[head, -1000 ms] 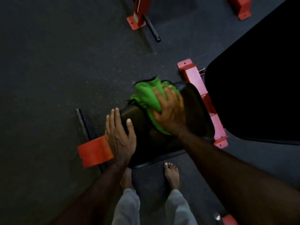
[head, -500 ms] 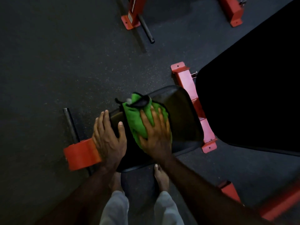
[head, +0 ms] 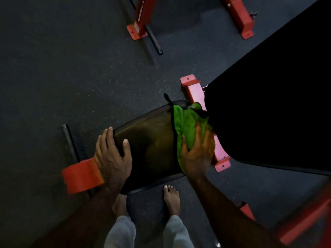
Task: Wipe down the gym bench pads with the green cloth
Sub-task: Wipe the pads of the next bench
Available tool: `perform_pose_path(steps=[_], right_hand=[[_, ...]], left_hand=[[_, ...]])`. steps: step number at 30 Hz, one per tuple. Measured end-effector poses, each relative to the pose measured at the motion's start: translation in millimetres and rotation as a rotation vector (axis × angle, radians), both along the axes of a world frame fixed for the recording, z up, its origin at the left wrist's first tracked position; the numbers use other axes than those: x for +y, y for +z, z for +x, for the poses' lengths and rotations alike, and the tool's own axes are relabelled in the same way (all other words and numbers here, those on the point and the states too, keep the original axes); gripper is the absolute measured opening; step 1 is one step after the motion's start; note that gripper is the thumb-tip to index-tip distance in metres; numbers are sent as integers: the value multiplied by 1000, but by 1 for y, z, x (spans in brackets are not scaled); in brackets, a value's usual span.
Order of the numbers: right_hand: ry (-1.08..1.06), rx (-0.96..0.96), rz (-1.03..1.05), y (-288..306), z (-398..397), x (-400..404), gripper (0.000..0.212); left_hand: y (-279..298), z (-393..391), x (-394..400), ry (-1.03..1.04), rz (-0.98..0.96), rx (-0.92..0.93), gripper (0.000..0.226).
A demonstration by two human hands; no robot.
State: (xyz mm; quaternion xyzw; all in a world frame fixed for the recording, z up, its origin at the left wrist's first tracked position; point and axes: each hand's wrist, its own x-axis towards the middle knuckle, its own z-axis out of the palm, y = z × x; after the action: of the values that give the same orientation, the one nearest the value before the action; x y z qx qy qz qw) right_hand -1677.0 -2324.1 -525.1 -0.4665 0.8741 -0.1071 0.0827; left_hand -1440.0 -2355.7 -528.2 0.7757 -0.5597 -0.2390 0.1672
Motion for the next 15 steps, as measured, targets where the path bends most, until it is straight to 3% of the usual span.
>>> perform_pose_path(steps=[6,10,15], right_hand=[[-218,-69,-18,5,37,47,76],[-182,-52,-19,0,50,23,75],[103,-63,-99,2,89,-51,76]], left_hand=[[-2,0,-1,-9,-14,4,61],[0,2,-4,9,-63,110,58],[-1,26,0,161,-127,477,52]])
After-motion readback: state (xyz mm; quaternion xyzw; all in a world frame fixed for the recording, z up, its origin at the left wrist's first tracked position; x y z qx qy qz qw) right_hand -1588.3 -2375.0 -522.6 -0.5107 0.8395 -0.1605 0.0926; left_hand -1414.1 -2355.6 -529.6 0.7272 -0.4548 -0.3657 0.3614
